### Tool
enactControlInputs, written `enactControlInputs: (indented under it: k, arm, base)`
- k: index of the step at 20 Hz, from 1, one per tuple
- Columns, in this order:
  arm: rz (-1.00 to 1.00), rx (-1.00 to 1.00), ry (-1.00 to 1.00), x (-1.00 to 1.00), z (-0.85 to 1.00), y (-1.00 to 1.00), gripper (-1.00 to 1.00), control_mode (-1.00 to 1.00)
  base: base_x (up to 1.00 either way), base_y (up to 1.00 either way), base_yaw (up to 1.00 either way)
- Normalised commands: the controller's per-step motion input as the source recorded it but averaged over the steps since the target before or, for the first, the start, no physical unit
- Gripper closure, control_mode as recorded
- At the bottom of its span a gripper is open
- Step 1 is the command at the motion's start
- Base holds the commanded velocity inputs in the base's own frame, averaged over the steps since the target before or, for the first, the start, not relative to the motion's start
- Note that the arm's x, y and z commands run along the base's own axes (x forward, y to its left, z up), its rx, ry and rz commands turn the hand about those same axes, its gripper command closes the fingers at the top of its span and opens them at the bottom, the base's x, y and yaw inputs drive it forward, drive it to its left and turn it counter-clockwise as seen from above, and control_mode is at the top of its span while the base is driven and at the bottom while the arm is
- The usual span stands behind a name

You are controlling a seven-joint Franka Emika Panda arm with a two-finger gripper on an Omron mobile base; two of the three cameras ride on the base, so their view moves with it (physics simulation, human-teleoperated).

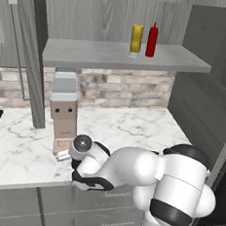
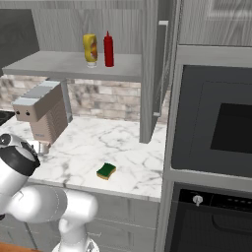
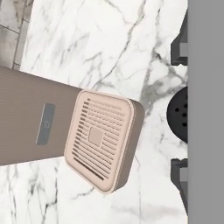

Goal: There are various items on the counter. Only move the condiments/shakers into the cabinet.

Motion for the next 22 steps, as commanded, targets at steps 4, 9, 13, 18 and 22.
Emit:
enactControlInputs:
  k: [4, 9, 13, 18, 22]
  arm:
    - [0.00, 0.00, 0.00, 0.00, 0.00, 0.00, 1.00, -1.00]
    - [0.00, -0.02, -0.10, -0.26, 0.38, 0.00, 1.00, -1.00]
    - [-0.04, -0.01, -0.05, -0.38, 0.97, -0.15, 1.00, -1.00]
    - [-0.05, 0.00, -0.01, -0.35, 1.00, -0.30, 1.00, -1.00]
    - [-0.05, -0.05, 0.00, -0.34, 1.00, -0.51, 1.00, -1.00]
  base:
    - [0.00, 0.00, 0.00]
    - [0.00, 0.00, 0.00]
    - [0.00, 0.00, 0.00]
    - [0.00, 0.00, 0.00]
    - [0.00, 0.00, 0.00]
